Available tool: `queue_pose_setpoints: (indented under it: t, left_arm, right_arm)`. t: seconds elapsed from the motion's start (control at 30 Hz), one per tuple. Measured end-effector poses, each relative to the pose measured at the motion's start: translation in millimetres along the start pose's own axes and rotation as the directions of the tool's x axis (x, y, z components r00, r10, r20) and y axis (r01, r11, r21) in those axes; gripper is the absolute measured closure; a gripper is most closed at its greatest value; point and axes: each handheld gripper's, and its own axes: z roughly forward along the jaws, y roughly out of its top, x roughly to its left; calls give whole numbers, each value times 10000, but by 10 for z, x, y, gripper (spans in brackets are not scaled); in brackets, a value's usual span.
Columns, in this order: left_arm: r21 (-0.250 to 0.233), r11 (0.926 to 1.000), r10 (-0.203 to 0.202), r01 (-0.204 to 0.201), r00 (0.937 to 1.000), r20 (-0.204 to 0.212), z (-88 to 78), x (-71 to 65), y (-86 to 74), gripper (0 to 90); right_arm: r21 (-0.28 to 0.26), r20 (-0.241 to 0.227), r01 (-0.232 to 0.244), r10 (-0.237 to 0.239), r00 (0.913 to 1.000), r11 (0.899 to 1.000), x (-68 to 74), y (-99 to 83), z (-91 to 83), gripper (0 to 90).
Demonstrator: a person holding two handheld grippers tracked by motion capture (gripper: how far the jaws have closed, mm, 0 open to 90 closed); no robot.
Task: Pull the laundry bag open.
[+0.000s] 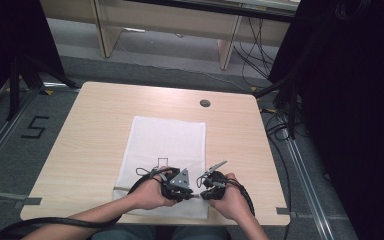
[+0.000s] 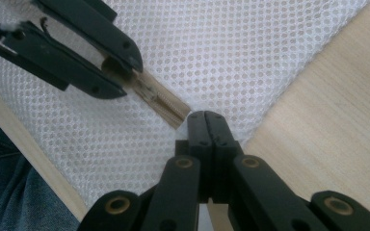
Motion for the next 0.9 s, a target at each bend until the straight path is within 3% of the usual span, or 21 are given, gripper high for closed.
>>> queue_pose_setpoints:
  t: [0.07, 0.2, 0.7, 0.73, 0.77, 0.9]
  left_arm:
    - [-47, 9999, -112, 112, 9999, 18, -16, 4, -4, 819]
    - [4, 10000, 97, -97, 10000, -6, -26, 9, -3, 819]
    - [-110, 9999, -113, 114, 9999, 21, -59, 4, -31, 819]
    - [-125, 9999, 50, -50, 10000, -51, -64, 10, -29, 819]
    - [-179, 9997, -152, 152, 9999, -36, -63, 0, -34, 819]
    - [-198, 9997, -125, 125, 9999, -27, -64, -1, -40, 819]
  right_arm:
    - [-2, 15, 107, -107, 9999, 9999, -12, 2, 0, 900]
    - [14, 54, 77, -77, 10000, 10000, -5, 4, 2, 900]
    - [-9, 32, 145, -145, 9999, 9999, -4, 2, 0, 900]
    - [-8, 62, 132, -132, 9999, 9999, -3, 3, 0, 900]
    - [1, 47, 153, -153, 9999, 9999, -1, 3, 0, 900]
    - [-14, 42, 167, -167, 9999, 9999, -2, 1, -1, 900]
